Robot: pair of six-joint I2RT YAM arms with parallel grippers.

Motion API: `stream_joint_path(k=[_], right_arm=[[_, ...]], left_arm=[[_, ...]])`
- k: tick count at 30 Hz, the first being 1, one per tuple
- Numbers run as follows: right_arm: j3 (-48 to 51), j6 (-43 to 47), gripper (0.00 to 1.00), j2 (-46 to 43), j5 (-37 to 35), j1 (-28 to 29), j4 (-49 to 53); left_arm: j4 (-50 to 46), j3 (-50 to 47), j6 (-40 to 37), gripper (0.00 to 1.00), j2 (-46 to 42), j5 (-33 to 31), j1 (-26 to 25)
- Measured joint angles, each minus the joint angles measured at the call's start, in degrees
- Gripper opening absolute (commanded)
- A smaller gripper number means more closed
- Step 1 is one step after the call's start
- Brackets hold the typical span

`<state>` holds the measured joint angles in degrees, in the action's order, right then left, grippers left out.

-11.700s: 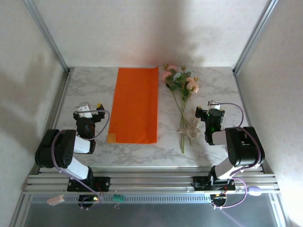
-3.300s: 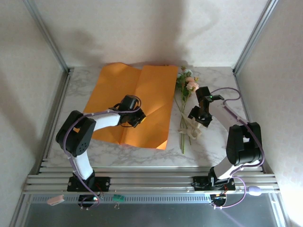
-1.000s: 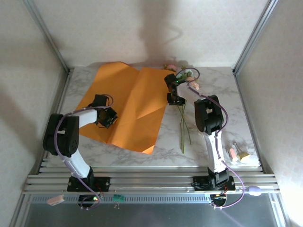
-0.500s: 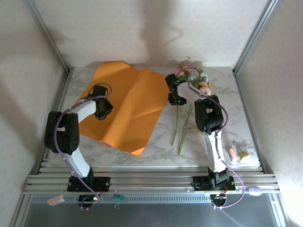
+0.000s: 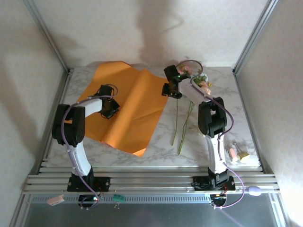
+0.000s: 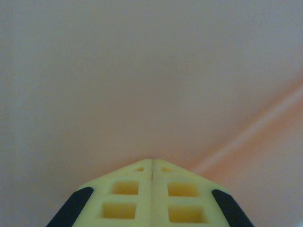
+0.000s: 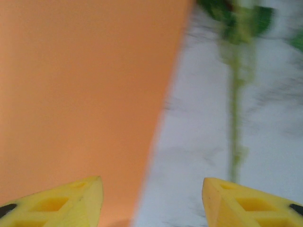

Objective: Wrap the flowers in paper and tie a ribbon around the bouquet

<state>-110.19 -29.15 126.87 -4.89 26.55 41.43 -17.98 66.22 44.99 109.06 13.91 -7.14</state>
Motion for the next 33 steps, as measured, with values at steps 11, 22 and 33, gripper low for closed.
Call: stream_joint_path(k=[11, 22, 33], right_arm=[[-11.1, -7.8, 0.55, 14.9, 8.9, 4.9, -3.7], [6.1, -13.9, 0.52, 4.8, 7.1, 4.9, -5.4], [24.9, -27.0, 0.52, -6.3, 8.8, 7.1, -13.1]], left_arm=[[4.7, -4.6, -1.9, 0.00, -2.0, 1.4, 0.9], [2.5, -3.3, -5.8, 0.00, -1.5, 3.1, 4.1], [-3.6, 7.8, -9.5, 0.00, 5.7, 3.2, 4.3]])
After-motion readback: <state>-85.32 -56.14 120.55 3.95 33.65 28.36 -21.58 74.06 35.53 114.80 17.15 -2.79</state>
